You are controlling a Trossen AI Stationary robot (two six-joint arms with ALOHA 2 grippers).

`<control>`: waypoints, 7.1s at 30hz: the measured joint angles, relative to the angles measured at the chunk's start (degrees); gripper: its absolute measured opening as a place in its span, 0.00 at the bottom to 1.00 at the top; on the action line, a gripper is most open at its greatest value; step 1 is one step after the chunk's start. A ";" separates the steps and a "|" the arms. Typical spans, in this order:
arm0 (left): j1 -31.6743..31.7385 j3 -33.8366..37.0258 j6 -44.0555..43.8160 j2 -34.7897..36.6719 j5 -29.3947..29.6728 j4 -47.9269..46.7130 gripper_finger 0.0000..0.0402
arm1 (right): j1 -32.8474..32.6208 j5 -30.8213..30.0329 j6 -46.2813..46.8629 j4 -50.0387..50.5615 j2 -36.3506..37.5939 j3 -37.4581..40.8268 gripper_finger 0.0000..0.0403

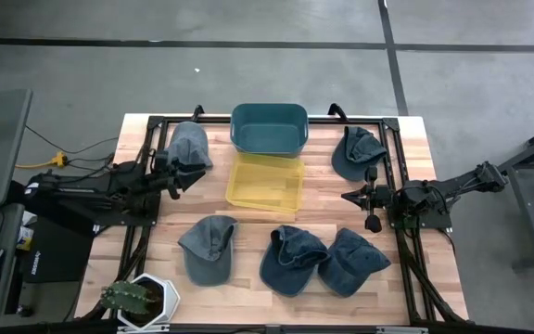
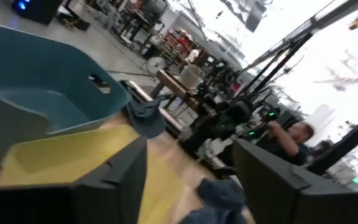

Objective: Pick & Place hat
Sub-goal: Put the bottom gray cap into the blue bin

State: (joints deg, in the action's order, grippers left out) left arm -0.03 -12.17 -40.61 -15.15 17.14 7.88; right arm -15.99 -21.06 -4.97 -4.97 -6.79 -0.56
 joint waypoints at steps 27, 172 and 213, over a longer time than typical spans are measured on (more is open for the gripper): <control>-0.18 -50.38 -17.85 -54.60 -25.57 -49.96 0.54 | -0.02 0.00 0.00 0.00 0.00 0.00 0.00; -19.81 -51.64 -43.74 -84.39 -24.58 -44.77 0.36 | -0.02 0.00 0.00 0.02 0.04 0.00 0.00; -19.85 -70.68 -29.21 -84.35 -23.26 -62.52 0.00 | -0.02 -0.02 0.00 0.00 0.06 0.00 0.00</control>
State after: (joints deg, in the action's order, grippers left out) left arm -19.88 -82.85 -69.82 -99.50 -6.13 -54.63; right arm -16.01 -21.08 -4.97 -4.97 -6.72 -0.56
